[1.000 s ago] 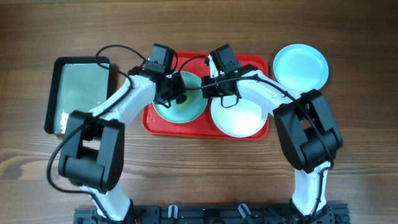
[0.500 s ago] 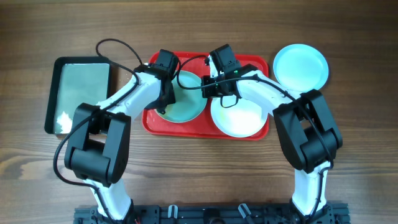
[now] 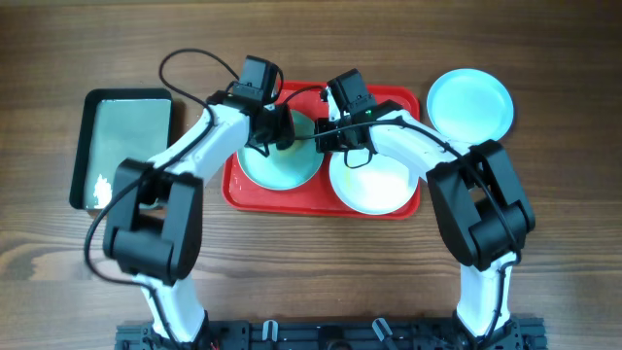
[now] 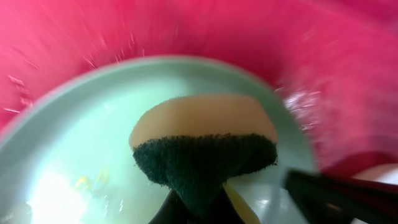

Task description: Clean dirty plates on tray and stack at the side

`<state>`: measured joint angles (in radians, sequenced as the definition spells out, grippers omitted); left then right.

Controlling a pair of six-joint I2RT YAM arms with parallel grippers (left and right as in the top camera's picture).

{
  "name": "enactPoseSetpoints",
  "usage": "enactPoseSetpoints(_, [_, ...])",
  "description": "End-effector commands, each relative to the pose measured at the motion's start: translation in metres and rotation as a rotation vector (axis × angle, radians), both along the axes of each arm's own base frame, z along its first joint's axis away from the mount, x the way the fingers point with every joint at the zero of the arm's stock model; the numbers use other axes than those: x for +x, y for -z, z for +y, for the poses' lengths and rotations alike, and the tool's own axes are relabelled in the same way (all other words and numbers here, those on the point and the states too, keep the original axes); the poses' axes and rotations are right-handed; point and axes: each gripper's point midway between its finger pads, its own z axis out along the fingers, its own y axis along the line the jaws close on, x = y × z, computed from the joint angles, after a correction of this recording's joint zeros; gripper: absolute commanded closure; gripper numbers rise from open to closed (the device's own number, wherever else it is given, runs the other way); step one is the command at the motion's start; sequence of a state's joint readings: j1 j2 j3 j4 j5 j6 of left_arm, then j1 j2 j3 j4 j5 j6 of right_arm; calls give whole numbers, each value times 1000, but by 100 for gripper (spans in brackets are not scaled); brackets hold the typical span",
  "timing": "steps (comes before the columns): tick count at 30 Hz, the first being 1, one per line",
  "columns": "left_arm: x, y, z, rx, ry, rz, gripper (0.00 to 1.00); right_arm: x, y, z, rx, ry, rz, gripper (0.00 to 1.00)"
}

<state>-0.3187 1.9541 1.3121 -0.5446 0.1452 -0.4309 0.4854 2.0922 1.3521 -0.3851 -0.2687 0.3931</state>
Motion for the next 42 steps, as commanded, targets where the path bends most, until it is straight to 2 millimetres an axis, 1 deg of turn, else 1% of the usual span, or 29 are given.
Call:
enactPoseSetpoints(1, [-8, 42, 2, 22, 13, 95, 96, 9, -13, -3, -3, 20, -38, 96])
enactPoseSetpoints(2, [-8, 46, 9, 63, -1, 95, 96, 9, -13, -3, -4, 20, -38, 96])
enactPoseSetpoints(4, [-5, 51, 36, 212, -48, 77, 96, 9, -13, -3, -4, 20, -39, 96])
enactPoseSetpoints(5, [-5, 50, 53, 299, -74, 67, 96, 9, -13, -3, -4, 20, -38, 96])
enactPoseSetpoints(6, [-5, 49, 62, 347, -89, 62, 96, 9, -13, -3, -4, 20, -39, 96])
enactPoseSetpoints(7, [-7, 47, 82, 447, -116, 60, 96, 9, -13, -3, -4, 20, -39, 96])
enactPoseSetpoints(8, [-8, 44, 94, 510, -133, 59, 96, 9, -13, -3, -4, 20, -38, 95])
enactPoseSetpoints(9, [-11, 39, 111, 599, -152, 60, 96, 9, -13, -3, -4, 20, -38, 96])
enactPoseSetpoints(11, [-13, 30, 128, 696, -171, 50, 96, 9, -13, -3, -5, 19, -39, 96])
enactPoseSetpoints(13, [-10, 20, 138, 763, -192, 22, 96, 10, -13, -3, -7, 10, -44, 96])
enactPoseSetpoints(14, [-6, 5, 145, 801, -219, -17, 96, 10, -15, -3, -10, -6, -57, 96])
enactPoseSetpoints(15, [-2, -16, 145, 776, -265, -69, 96, 12, -21, -3, -9, -16, -79, 96])
enactPoseSetpoints(17, [0, -34, 144, 731, -327, -113, 96, 16, -30, -2, -10, -31, -113, 96])
enactPoseSetpoints(19, [1, -66, 141, 612, -388, -172, 96, 23, -54, -4, -20, -59, -197, 96])
enactPoseSetpoints(22, [-4, -102, 143, 424, -419, -197, 96, 29, -86, -7, -45, -103, -308, 96])
enactPoseSetpoints(24, [-13, -124, 152, 276, -447, -195, 96, 34, -106, -11, -83, -139, -393, 96])
enactPoseSetpoints(25, [-18, -131, 158, 223, -460, -185, 96, 34, -113, -11, -95, -168, -426, 96])
enactPoseSetpoints(26, [-26, -137, 168, 165, -482, -165, 96, 35, -131, -8, -121, -242, -508, 96])
enactPoseSetpoints(28, [-47, -138, 205, 154, -577, -104, 96, 39, -156, -5, -227, -334, -659, 96])
enactPoseSetpoints(29, [-61, -133, 228, 166, -643, -50, 96, 43, -174, -4, -356, -382, -775, 96])
enactPoseSetpoints(31, [-75, -127, 246, 175, -695, 4, 96, 44, -189, 0, -494, -448, -878, 96])
enactPoseSetpoints(33, [-89, -122, 263, 180, -749, 53, 96, 41, -215, 15, -787, -600, -1046, 96])
enactPoseSetpoints(35, [-92, -122, 270, 181, -770, 57, 96, 36, -238, 26, -1006, -682, -1146, 95])
enactPoseSetpoints(37, [-91, -123, 271, 180, -774, 51, 96, 30, -263, 37, -1169, -719, -1229, 96])
enactPoseSetpoints(40, [-91, -123, 271, 180, -774, 50, 96, 18, -298, 52, -1348, -730, -1325, 96])
enactPoseSetpoints(42, [-91, -123, 271, 180, -774, 51, 96, 7, -320, 63, -1445, -734, -1387, 96])
